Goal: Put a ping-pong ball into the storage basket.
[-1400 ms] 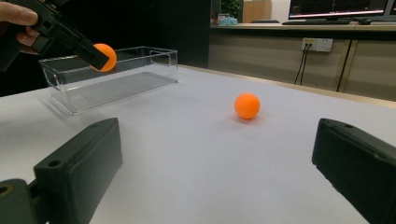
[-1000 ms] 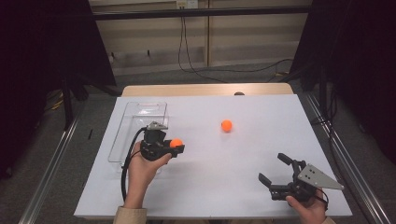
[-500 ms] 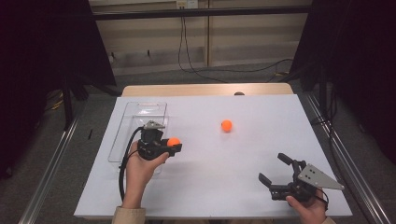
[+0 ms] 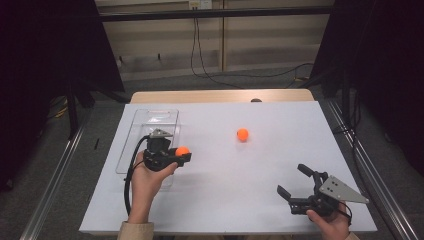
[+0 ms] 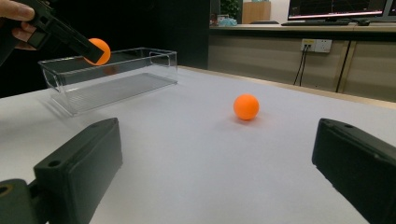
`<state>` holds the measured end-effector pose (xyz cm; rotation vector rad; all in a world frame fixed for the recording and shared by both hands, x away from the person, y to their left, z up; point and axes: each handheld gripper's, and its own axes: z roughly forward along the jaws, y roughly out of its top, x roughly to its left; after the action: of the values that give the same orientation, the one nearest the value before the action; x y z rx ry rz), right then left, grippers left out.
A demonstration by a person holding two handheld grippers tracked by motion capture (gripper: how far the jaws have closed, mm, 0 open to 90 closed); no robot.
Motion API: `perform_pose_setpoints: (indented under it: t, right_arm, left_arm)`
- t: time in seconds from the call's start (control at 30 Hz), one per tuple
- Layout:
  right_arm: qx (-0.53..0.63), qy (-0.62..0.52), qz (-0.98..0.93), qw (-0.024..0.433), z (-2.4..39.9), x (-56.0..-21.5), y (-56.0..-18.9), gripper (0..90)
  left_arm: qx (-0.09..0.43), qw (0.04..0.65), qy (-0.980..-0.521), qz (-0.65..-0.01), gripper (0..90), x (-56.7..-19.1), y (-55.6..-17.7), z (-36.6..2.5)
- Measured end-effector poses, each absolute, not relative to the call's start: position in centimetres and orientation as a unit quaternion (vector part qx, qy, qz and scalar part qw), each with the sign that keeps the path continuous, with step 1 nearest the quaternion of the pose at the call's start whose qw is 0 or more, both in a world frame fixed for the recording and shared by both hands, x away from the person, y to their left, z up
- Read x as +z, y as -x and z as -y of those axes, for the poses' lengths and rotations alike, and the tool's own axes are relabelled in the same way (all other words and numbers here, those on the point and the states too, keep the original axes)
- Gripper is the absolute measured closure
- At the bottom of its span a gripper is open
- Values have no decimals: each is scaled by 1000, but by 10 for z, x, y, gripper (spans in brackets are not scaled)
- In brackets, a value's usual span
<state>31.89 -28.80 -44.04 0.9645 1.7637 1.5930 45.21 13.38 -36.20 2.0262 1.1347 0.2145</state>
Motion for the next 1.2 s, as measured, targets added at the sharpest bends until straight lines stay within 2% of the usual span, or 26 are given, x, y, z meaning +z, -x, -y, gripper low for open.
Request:
perform_pose_setpoints:
  t: [1.2]
  right_arm:
    - [596,-358,-661,283,287,-440,-319,11]
  left_arm:
    - [98,385,-797,-456,512,-360,-454,-150]
